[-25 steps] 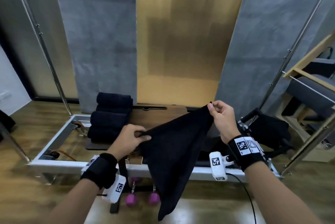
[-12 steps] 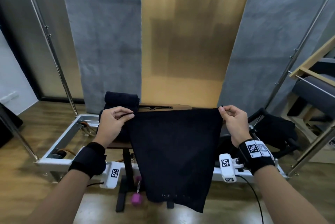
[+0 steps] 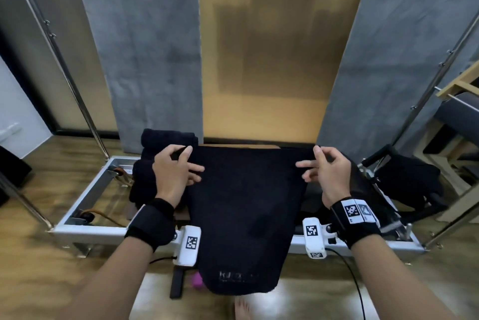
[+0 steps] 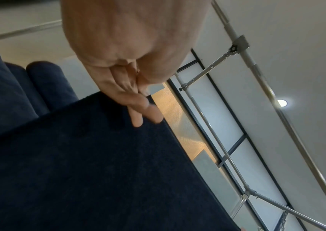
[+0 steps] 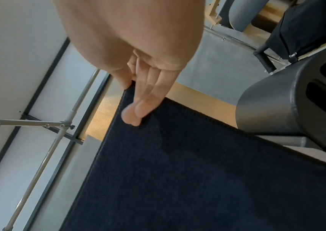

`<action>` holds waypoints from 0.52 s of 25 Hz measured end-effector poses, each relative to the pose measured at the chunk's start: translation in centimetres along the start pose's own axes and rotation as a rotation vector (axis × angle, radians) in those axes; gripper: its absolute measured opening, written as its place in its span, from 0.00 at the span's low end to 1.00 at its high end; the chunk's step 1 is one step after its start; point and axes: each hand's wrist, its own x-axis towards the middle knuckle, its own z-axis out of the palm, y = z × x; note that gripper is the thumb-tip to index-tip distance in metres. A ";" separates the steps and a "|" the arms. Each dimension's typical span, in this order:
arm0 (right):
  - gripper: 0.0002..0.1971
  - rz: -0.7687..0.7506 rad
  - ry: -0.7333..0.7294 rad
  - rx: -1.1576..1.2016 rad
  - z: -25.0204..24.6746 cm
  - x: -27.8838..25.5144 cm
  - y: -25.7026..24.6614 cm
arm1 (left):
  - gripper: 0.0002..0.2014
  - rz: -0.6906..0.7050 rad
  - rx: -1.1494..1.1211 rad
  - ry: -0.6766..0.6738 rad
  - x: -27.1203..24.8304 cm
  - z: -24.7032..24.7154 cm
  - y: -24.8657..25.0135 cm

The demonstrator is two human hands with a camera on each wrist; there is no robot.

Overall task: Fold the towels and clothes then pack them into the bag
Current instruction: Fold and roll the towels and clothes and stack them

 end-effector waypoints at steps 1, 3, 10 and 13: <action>0.11 0.011 -0.016 0.031 0.7 1.0 0.6 | 0.06 -0.030 -0.035 -0.007 1.0 1.0 -0.7; 0.10 0.032 -0.016 0.071 2.0 3.4 1.9 | 0.04 -0.089 -0.082 0.003 3.3 2.9 -2.2; 0.09 0.227 0.022 0.087 5.5 13.0 9.1 | 0.04 -0.181 -0.074 0.173 11.6 8.9 -9.2; 0.07 0.327 0.029 0.047 6.5 16.6 12.9 | 0.04 -0.261 -0.025 0.193 14.3 11.9 -12.6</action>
